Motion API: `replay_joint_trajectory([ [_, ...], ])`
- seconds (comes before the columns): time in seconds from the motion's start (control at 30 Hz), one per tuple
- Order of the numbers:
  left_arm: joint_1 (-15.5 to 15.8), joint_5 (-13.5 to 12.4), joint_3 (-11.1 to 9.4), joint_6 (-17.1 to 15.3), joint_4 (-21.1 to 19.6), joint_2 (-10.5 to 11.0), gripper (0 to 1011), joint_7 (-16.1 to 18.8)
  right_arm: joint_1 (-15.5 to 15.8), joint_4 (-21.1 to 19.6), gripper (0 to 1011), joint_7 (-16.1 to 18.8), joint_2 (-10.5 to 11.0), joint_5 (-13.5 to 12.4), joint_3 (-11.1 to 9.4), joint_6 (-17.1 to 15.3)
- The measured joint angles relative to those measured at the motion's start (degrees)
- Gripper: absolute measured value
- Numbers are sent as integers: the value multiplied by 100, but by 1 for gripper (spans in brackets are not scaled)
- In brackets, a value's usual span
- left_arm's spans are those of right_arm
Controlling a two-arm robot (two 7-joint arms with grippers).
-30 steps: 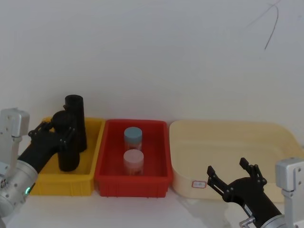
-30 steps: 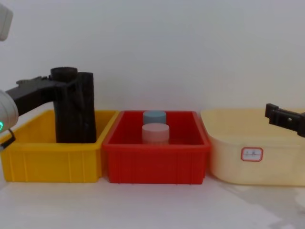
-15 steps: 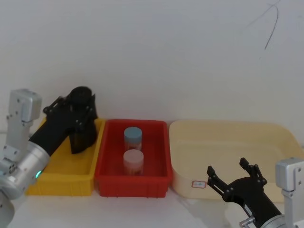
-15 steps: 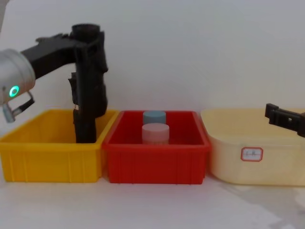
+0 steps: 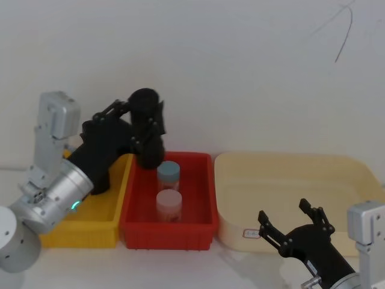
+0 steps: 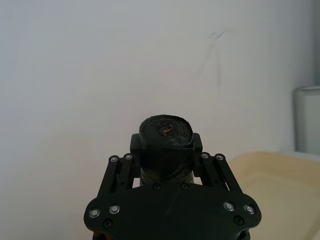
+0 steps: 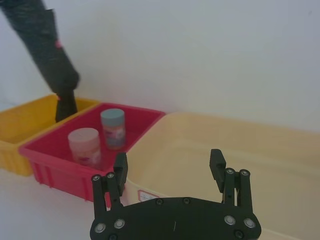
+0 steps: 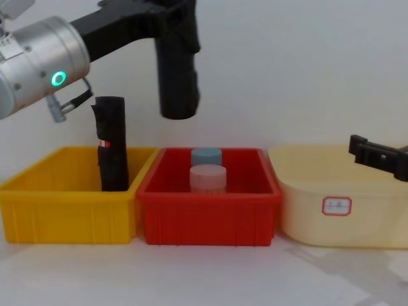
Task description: Pick up the garbage bag with the one hand and transfer it to the other hand.
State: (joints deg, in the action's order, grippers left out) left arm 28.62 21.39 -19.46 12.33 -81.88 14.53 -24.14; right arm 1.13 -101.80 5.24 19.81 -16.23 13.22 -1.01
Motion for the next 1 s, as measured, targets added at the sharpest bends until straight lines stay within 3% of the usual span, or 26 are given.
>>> replay_joint_trajectory([
  [0.43,315,473,-372,-125,79,-235,535,-752,48,-107,1000,180,22,65,38,107],
  [1.0,488,772,-623,-286,181,-402,535,-1147,55,-118,1000,265,-32,84,-44,105],
])
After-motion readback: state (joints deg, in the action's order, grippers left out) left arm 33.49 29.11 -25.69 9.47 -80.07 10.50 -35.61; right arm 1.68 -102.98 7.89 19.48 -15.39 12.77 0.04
